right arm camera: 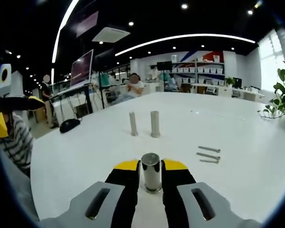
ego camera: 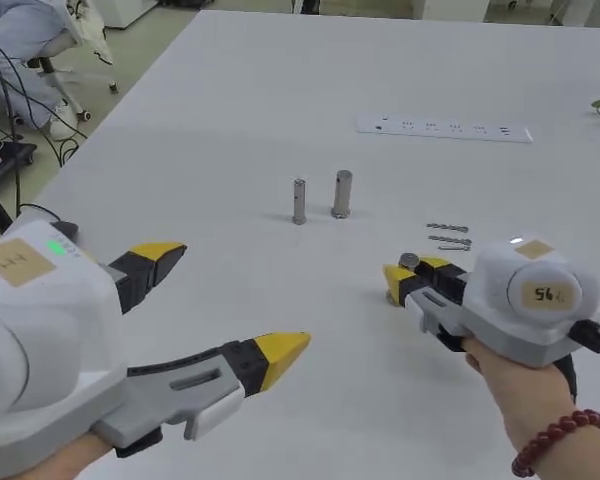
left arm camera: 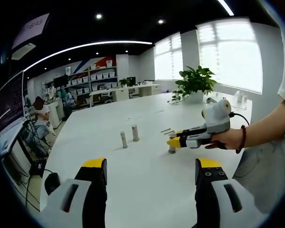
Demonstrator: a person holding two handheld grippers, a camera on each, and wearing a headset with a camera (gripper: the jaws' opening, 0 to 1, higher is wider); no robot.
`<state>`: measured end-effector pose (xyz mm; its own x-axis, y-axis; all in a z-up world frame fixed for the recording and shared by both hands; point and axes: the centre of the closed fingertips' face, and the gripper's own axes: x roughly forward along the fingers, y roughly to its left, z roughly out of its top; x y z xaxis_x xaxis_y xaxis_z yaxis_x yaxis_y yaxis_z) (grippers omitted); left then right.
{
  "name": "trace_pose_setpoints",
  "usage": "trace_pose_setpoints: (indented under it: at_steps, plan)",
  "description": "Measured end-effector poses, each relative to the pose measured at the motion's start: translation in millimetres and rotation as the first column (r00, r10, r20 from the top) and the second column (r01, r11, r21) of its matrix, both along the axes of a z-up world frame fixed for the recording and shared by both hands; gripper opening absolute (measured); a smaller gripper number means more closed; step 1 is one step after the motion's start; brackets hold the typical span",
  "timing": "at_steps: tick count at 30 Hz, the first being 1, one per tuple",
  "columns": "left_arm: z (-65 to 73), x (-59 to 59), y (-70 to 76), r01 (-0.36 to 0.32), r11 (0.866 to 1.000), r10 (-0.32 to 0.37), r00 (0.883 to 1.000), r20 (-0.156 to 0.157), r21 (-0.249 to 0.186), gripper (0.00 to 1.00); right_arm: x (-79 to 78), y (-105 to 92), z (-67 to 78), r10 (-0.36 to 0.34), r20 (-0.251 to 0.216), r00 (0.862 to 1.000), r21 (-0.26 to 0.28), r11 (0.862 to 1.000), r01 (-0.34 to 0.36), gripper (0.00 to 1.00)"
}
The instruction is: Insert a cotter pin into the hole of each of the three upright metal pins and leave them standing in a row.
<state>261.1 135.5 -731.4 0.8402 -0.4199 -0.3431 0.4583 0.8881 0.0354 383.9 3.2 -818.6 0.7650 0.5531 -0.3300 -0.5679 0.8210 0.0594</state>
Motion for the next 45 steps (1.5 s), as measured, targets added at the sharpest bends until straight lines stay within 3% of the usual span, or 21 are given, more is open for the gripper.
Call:
trace_pose_setpoints:
  at_steps: [15,23,33,45]
  plan:
    - [0.9,-0.8,-2.7,0.008,1.0,-0.009,1.0,-0.007,-0.013,0.78,-10.2,-7.7,23.7,0.05,-0.008,0.999,0.056,0.997,-0.049,0.35]
    - [0.4,-2.1,-4.9,0.014,1.0,-0.014,1.0,-0.016,-0.014,0.82,-15.0,-19.8,38.7,0.095,-0.009,0.995,0.07,0.993,-0.095,0.36]
    - [1.5,-0.1,-8.1,0.021,1.0,-0.021,1.0,-0.013,-0.013,0.83,-8.0,-41.9,40.2,0.123,-0.02,0.992,0.028,0.992,-0.123,0.36]
    - [-2.0,4.5,-12.5,0.034,0.999,-0.034,0.999,-0.02,-0.012,0.82,19.5,-74.3,27.0,0.106,-0.062,0.992,-0.045,0.993,-0.109,0.33]
